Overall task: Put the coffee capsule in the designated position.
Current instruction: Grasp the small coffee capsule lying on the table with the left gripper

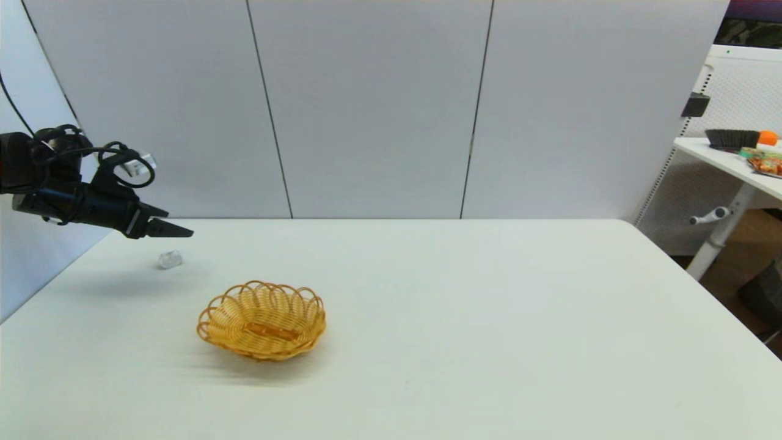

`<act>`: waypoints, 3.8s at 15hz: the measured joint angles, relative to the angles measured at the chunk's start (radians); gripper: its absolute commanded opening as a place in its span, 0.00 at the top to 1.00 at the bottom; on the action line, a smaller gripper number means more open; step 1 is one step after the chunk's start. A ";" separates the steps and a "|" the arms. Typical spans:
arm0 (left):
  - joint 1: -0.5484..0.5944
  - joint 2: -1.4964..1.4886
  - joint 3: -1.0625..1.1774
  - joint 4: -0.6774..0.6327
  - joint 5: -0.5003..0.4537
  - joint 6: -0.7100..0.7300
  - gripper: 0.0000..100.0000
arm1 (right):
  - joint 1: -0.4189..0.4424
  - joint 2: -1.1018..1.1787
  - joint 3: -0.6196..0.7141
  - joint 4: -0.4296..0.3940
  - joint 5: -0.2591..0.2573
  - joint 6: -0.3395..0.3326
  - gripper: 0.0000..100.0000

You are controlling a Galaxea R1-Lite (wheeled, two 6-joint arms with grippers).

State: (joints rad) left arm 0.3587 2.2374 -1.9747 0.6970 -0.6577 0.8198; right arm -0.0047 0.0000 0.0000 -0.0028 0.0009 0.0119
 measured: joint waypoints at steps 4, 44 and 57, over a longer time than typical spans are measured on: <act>0.040 -0.019 0.000 0.007 -0.008 0.089 0.00 | 0.000 0.000 0.000 0.000 0.000 0.000 0.00; 0.101 0.150 0.092 -0.128 -0.136 0.294 1.00 | 0.000 0.000 0.000 0.000 0.000 0.000 0.00; 0.095 0.156 0.092 -0.129 -0.143 0.295 1.00 | 0.000 0.000 0.000 0.000 0.000 0.000 0.00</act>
State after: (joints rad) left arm 0.4540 2.3930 -1.8830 0.5677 -0.8004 1.1151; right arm -0.0047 0.0000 0.0000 -0.0023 0.0013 0.0123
